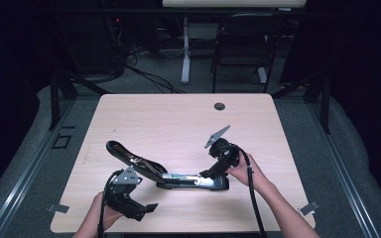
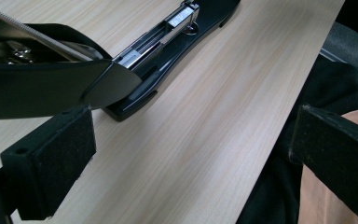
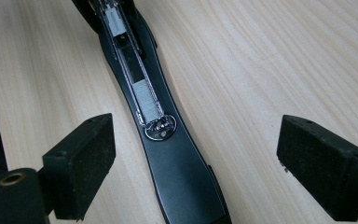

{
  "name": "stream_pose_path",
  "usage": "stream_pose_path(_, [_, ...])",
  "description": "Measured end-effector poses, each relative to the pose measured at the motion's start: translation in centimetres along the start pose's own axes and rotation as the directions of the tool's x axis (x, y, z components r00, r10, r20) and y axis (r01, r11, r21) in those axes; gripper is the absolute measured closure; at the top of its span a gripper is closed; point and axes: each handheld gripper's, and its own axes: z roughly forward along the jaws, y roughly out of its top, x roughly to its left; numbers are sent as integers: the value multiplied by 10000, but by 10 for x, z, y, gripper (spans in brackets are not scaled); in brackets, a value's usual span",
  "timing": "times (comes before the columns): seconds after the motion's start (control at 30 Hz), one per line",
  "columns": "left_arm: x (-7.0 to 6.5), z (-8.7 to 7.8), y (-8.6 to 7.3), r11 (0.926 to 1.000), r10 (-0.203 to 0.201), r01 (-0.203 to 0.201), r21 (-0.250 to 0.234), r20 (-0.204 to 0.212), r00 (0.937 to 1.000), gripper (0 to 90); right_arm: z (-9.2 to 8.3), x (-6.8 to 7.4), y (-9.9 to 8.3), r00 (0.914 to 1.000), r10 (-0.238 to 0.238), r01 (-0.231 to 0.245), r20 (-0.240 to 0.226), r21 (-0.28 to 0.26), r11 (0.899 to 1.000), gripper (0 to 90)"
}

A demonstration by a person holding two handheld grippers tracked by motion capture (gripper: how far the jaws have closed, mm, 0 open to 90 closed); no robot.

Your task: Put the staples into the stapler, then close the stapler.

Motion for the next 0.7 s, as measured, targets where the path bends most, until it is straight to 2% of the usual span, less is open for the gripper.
stream_pose_path(0.3, [8,-7,-2,9998,-157,155,-89,-223,9996,1,-1,-2,0,9998,-17,13,200,197,9998,130])
stream_pose_path(0.33, [10,-8,-2,9996,-275,274,-49,-370,9989,1,-1,-2,0,9998,-26,22,221,175,9998,132])
stream_pose_path(0.4, [15,-12,-4,9981,-565,556,-247,-375,9977,1,0,-2,0,9996,-38,33,262,196,9998,137])
stream_pose_path(0.5, [20,-20,-9,9967,-714,698,-409,-382,9967,1,-1,-2,-1,9995,-81,75,308,206,9998,150])
stream_pose_path(0.7, [28,-26,-20,9942,-1056,1043,-269,-510,9931,1,-1,-3,-1,9993,-176,167,344,249,9996,166])
